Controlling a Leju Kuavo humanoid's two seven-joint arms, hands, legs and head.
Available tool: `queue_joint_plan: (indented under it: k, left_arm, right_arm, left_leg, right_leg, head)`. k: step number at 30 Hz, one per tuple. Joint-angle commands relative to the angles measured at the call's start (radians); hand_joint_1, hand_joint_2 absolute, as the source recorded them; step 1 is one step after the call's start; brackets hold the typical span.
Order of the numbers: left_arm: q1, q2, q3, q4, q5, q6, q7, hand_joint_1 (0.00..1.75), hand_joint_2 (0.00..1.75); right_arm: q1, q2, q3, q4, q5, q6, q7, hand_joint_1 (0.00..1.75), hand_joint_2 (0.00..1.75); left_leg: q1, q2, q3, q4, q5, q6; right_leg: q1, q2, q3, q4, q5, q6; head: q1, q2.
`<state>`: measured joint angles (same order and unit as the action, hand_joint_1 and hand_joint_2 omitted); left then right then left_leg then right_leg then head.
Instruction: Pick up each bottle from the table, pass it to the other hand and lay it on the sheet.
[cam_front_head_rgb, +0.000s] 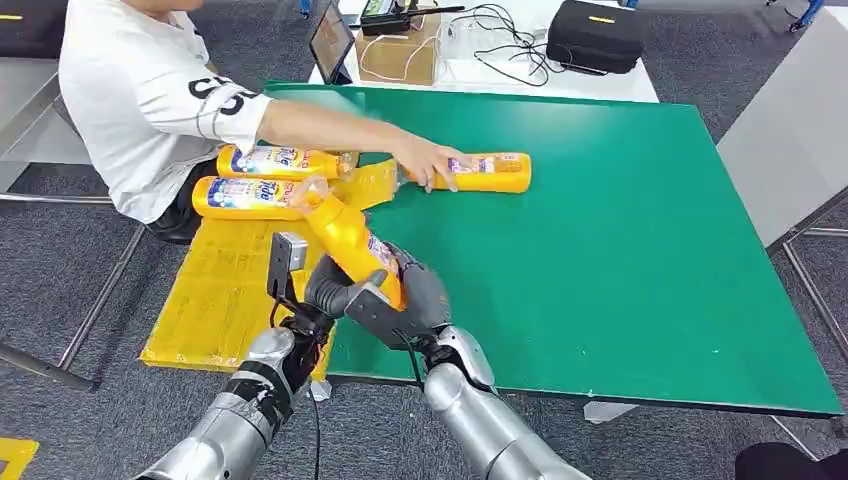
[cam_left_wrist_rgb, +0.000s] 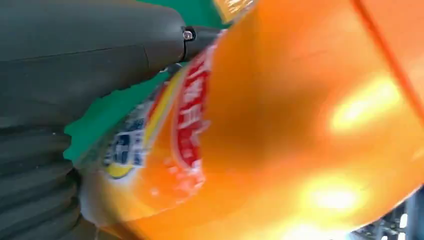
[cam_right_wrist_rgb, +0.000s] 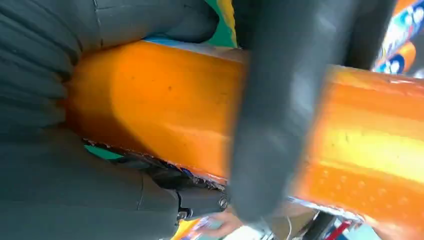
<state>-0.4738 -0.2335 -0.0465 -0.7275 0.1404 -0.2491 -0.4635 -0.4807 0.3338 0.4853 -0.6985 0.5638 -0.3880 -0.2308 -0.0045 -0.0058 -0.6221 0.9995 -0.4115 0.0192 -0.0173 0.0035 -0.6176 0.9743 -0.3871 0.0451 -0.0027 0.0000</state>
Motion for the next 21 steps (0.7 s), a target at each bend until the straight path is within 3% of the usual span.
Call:
queue_joint_plan:
  k: [1,2,3,8,9,17,21]
  left_arm:
    - [-0.045,0.017,-0.034,-0.014,0.02,0.004,-0.003,0.0,1.75]
    - [-0.045,0.021,-0.035,-0.016,0.02,0.007,-0.007,0.0,1.75]
    - [-0.045,0.026,-0.042,-0.015,0.014,0.009,-0.007,1.75,1.75]
    - [-0.044,0.028,-0.044,-0.013,0.015,0.007,-0.008,1.75,1.75]
    - [-0.043,0.026,-0.041,-0.013,0.021,0.001,-0.01,1.75,1.75]
    - [-0.041,0.046,-0.033,-0.018,0.027,0.001,-0.023,1.75,1.75]
    - [-0.062,0.096,-0.013,-0.019,-0.049,0.137,-0.064,1.75,1.75]
  right_arm:
    - [-0.037,-0.012,0.101,0.131,0.019,0.038,0.028,1.75,1.75]
    - [-0.043,-0.012,0.104,0.137,0.02,0.044,0.03,1.75,1.75]
    - [-0.051,-0.012,0.107,0.145,0.025,0.04,0.038,1.54,1.75]
    - [-0.053,-0.011,0.098,0.141,0.016,0.029,0.033,1.54,1.75]
    - [-0.053,-0.012,0.093,0.137,0.014,0.02,0.033,0.0,1.75]
    - [-0.048,-0.046,0.015,0.035,-0.052,-0.04,-0.011,0.0,1.75]
    - [-0.001,-0.073,-0.051,-0.104,-0.114,-0.095,-0.07,0.0,1.75]
  left_leg:
    - [0.002,-0.001,0.004,0.001,-0.002,-0.002]
    - [0.002,-0.001,0.003,0.0,-0.002,-0.001]
    - [0.001,-0.001,0.002,0.0,-0.001,-0.001]
    - [0.002,-0.002,0.003,0.001,-0.001,-0.001]
    - [0.001,-0.001,0.002,0.0,-0.001,-0.001]
    - [0.001,-0.001,0.002,0.001,-0.001,-0.001]
    - [0.001,-0.001,0.001,0.0,-0.001,-0.001]
  right_leg:
    - [0.002,-0.002,0.005,0.0,-0.002,-0.002]
    - [0.002,-0.001,0.004,0.0,-0.001,-0.002]
    - [0.001,-0.001,0.003,0.0,-0.001,-0.001]
    - [0.002,-0.002,0.003,0.0,-0.002,-0.002]
    - [0.001,-0.001,0.002,-0.001,-0.001,-0.001]
    - [0.002,-0.002,0.003,0.0,-0.002,-0.002]
    - [0.001,-0.002,0.001,0.0,-0.001,-0.001]
  head:
    - [0.0,0.0]
    - [0.0,0.0]
    - [0.0,0.0]
    - [0.0,0.0]
    - [0.0,0.0]
    - [0.0,0.0]
    - [0.0,0.0]
